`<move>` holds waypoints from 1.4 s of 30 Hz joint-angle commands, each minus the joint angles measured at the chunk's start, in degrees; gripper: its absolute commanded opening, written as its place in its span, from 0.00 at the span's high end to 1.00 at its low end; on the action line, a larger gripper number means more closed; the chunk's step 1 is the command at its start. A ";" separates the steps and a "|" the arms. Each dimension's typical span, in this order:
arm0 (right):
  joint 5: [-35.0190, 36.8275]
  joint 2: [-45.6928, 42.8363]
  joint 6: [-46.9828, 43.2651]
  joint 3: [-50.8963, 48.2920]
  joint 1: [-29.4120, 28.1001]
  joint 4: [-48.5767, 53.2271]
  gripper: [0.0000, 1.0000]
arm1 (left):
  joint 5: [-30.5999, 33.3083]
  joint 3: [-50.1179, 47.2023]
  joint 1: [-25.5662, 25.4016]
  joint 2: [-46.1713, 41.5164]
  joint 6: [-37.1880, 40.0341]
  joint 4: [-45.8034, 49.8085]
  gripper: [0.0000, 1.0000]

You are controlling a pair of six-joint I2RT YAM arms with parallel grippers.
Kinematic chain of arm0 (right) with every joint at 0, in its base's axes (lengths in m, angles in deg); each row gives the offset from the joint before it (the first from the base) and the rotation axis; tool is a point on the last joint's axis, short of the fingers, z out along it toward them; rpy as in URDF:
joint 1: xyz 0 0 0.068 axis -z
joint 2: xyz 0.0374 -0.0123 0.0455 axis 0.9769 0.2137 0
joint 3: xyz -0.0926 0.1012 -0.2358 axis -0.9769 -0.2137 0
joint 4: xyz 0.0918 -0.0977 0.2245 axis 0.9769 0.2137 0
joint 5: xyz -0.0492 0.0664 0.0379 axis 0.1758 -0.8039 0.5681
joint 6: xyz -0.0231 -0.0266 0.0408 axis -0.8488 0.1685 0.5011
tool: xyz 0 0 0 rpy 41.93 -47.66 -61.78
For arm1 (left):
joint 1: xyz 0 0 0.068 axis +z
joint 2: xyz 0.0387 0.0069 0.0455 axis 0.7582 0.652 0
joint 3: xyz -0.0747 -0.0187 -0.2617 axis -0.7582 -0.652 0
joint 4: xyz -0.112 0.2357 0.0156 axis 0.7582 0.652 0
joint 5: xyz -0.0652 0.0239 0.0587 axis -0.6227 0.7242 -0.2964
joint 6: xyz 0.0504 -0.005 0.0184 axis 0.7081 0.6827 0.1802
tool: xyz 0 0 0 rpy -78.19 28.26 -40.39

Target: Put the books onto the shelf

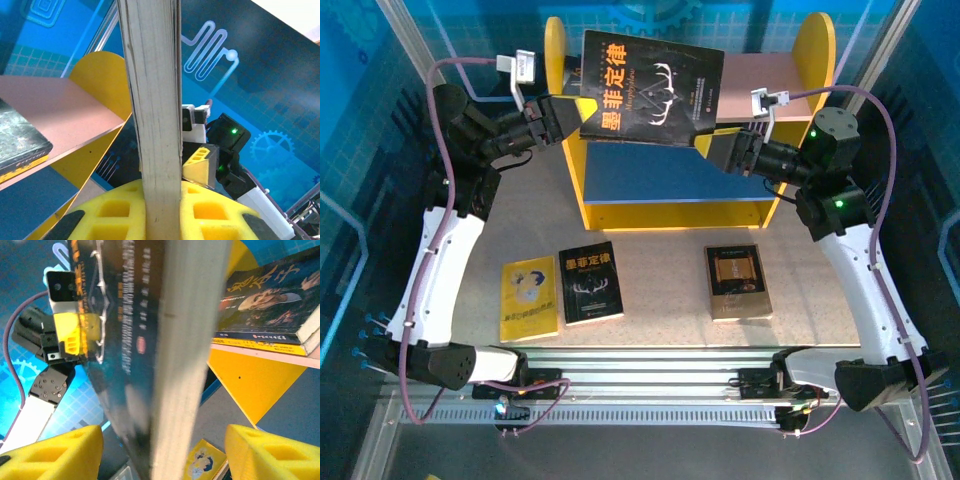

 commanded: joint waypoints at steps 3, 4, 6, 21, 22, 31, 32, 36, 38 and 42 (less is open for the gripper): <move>1.07 1.49 2.81 0.34 -0.55 -4.75 0.34 | 1.54 -0.64 0.07 -2.14 -2.41 -8.50 1.00; 0.85 1.93 3.24 0.71 -0.70 -5.28 0.34 | 1.56 -0.75 0.07 -2.15 -2.61 -8.85 1.00; 0.67 2.76 3.80 1.58 -0.91 -6.24 0.38 | 1.86 -1.01 0.07 -2.13 -2.77 -9.29 1.00; -1.00 9.26 4.77 11.27 -2.50 -8.20 1.00 | 9.31 -1.39 1.17 -1.70 0.80 -2.49 1.00; -0.97 9.46 4.44 11.71 -2.43 -7.74 1.00 | 9.80 -1.31 1.45 -1.84 1.05 -1.54 0.99; 0.25 12.03 0.98 16.76 -2.15 -1.82 1.00 | 20.47 -0.66 5.39 -6.93 7.28 12.03 0.46; 0.26 12.47 0.89 17.18 -2.15 -1.45 1.00 | 21.44 -0.13 5.52 -7.26 8.12 13.96 0.45; 0.85 14.06 1.16 18.55 -2.27 -1.05 1.00 | 25.04 2.12 5.80 -7.45 10.29 20.38 0.42; 1.47 14.88 1.15 19.37 -2.31 -0.47 1.00 | 27.77 3.63 5.79 -7.10 10.81 24.21 0.40; 3.41 16.67 0.17 21.79 -2.76 1.85 1.00 | 30.78 4.87 5.79 -6.49 11.05 28.25 0.39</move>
